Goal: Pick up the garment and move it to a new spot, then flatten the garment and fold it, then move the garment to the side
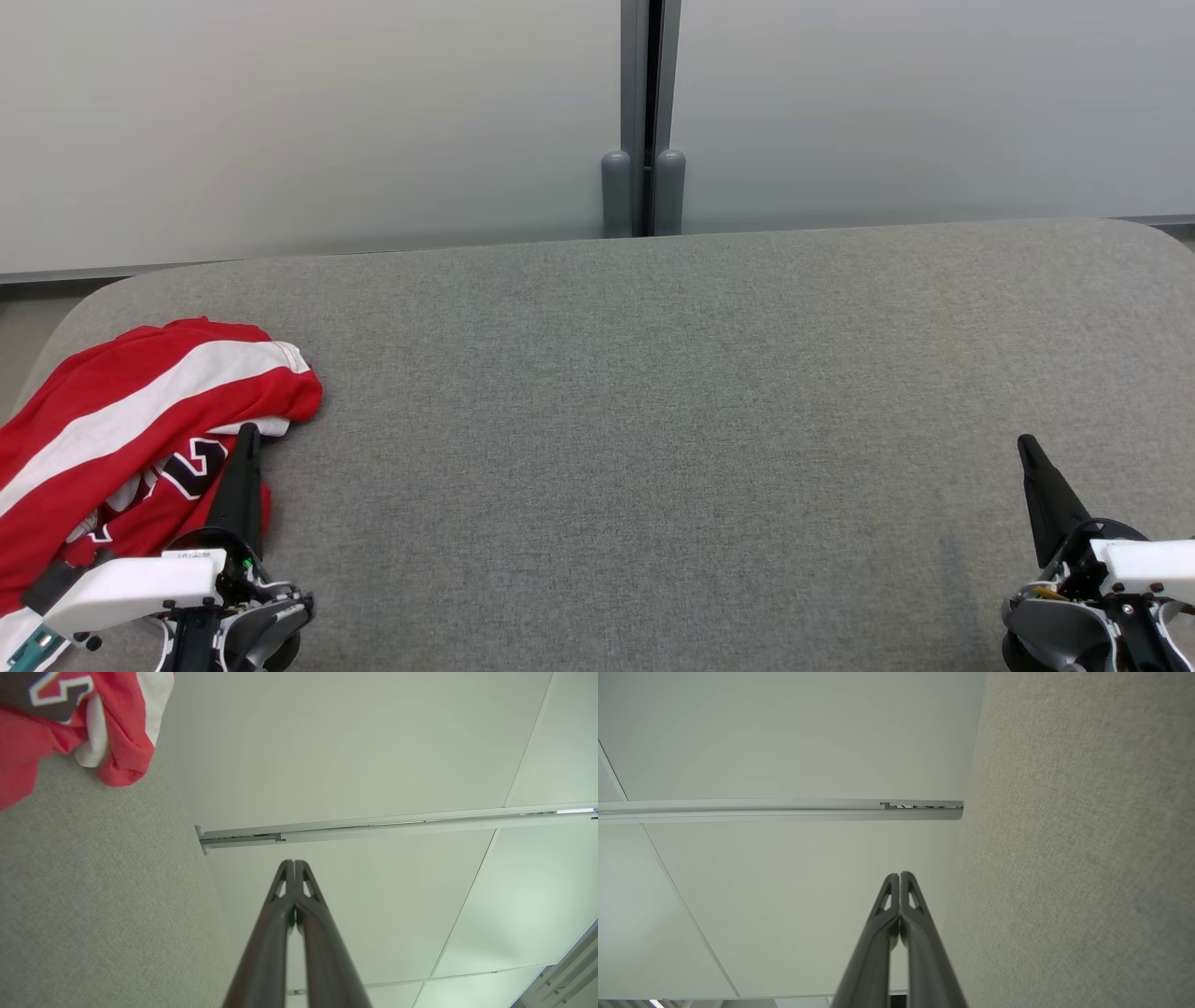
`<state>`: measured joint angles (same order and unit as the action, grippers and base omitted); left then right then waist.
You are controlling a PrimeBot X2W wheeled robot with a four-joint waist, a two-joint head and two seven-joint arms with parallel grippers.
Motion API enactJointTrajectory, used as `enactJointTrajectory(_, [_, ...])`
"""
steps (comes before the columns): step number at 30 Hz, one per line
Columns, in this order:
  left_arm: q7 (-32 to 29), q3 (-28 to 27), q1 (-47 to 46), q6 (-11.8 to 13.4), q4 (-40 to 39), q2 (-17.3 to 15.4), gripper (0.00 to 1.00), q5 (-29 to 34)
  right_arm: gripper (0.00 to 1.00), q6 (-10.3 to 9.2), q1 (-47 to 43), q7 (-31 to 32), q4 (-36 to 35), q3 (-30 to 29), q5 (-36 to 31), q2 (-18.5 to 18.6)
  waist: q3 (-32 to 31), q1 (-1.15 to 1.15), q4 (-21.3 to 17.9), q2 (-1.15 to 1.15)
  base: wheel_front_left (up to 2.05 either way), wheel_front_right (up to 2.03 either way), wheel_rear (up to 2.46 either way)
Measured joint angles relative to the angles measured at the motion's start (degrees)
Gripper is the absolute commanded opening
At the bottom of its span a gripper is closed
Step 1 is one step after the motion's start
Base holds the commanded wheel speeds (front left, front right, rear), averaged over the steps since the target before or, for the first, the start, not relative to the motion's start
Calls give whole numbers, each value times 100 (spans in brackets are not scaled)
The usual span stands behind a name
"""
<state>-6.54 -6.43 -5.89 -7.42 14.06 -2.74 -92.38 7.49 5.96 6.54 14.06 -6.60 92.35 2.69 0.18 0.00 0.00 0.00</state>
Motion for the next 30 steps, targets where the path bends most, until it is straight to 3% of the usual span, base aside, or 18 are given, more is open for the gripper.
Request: enactJointTrajectory(30, [0,0,0,0,0,0,0,0,0,-1,0,0,0,0,-1,0,0,0,0,0,0,0,0])
